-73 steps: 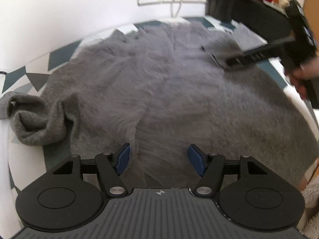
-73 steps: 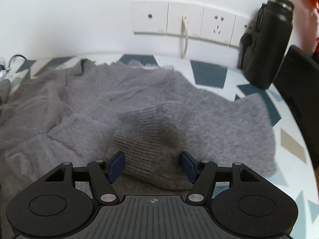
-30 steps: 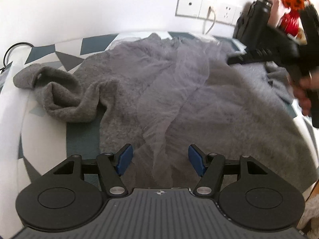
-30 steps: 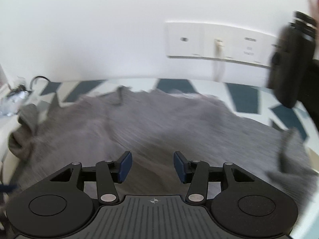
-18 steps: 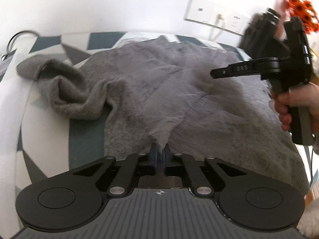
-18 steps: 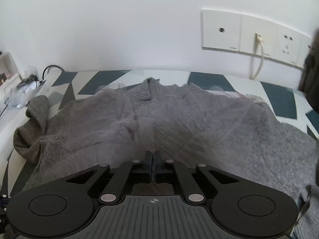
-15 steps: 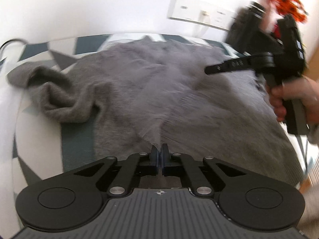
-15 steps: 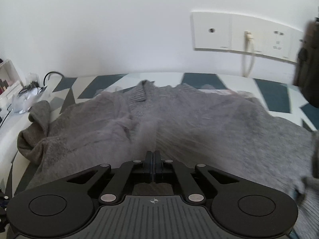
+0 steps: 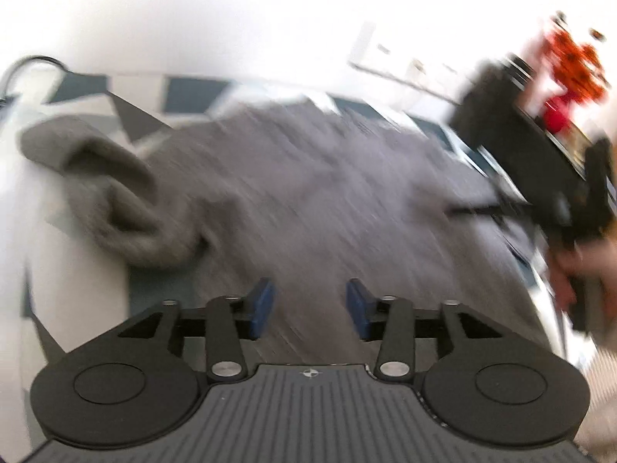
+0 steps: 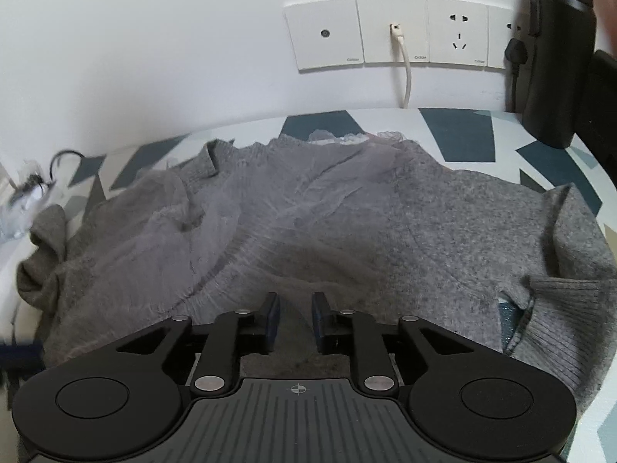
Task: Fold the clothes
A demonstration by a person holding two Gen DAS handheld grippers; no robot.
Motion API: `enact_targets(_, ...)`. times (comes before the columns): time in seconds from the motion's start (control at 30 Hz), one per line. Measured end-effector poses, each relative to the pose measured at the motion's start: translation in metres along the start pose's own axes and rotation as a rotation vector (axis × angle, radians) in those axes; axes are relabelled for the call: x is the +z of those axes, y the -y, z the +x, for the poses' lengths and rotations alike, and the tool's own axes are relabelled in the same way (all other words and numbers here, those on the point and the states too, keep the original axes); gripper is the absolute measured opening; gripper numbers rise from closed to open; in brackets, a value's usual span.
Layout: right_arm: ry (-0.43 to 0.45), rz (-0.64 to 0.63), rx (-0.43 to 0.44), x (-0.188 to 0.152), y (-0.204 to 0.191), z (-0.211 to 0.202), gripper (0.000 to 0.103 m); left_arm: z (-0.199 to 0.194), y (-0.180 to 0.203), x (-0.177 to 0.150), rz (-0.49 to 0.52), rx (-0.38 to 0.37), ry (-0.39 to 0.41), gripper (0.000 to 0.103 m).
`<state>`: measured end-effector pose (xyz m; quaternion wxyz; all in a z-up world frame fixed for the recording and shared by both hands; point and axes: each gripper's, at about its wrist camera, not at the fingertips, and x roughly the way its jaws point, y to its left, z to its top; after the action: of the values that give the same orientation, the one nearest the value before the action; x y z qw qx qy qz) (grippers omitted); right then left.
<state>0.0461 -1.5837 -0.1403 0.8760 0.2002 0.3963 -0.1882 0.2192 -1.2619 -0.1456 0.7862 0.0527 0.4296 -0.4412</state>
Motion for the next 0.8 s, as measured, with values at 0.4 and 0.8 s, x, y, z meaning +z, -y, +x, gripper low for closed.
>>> enact_targets(0.4,-0.017,0.07,-0.045,-0.025,0.021,-0.003,0.027,0.043,0.026,0.013,0.159,0.026,-0.036,0.005)
enact_targets(0.8,0.014,0.117,-0.116,-0.032,0.046,-0.012,0.045,0.023,0.095,-0.025,0.338,-0.302,-0.213,0.002)
